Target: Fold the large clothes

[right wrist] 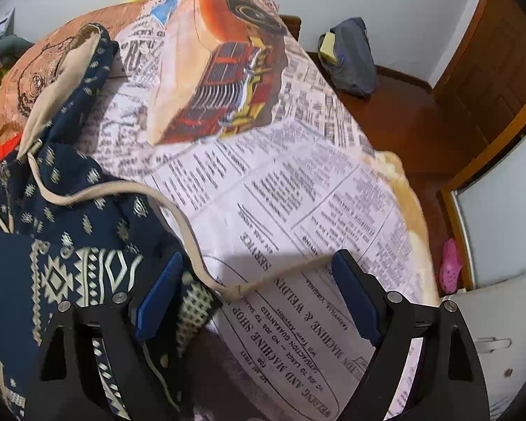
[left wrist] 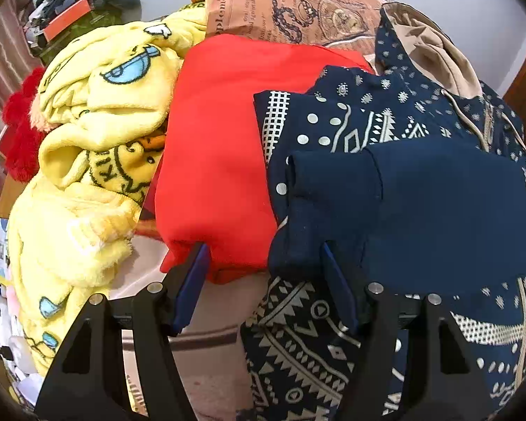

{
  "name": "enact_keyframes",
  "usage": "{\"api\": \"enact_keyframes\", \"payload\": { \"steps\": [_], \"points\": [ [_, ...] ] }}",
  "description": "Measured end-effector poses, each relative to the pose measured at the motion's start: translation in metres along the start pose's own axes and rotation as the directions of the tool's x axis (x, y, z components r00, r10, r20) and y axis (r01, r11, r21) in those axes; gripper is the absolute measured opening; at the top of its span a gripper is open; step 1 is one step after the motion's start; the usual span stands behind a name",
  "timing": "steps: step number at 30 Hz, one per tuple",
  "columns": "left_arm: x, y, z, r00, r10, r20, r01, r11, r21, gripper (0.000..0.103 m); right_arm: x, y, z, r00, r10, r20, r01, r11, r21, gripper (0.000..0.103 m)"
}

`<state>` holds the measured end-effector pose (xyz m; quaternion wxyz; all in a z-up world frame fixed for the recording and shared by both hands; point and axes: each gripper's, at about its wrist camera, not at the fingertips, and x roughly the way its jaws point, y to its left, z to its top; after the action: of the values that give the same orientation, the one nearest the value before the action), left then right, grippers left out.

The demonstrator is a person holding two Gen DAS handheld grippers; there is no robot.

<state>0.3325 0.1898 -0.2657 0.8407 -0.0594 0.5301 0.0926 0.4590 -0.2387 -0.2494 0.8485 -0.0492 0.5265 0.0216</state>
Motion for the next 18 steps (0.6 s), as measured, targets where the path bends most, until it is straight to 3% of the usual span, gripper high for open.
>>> {"api": "enact_keyframes", "payload": {
  "steps": [5,9,18],
  "points": [
    [-0.022,0.000,0.009,1.000,-0.013,0.000,0.013,0.999,0.038,0.066,-0.038,0.010,0.003,0.997,0.040,0.067,-0.037,0.998,-0.050,0.086],
    [-0.060,-0.011,0.030,0.995,-0.025,0.095,0.017,0.996,0.085,0.066,-0.068,0.019,0.008,0.987,0.109,0.118,-0.102,0.993,-0.064,0.086],
    [-0.112,-0.069,0.089,0.960,-0.114,0.254,0.065,0.979,0.192,0.068,-0.118,0.064,0.026,0.937,0.221,0.270,-0.184,0.971,-0.156,0.086]
  ]
}}
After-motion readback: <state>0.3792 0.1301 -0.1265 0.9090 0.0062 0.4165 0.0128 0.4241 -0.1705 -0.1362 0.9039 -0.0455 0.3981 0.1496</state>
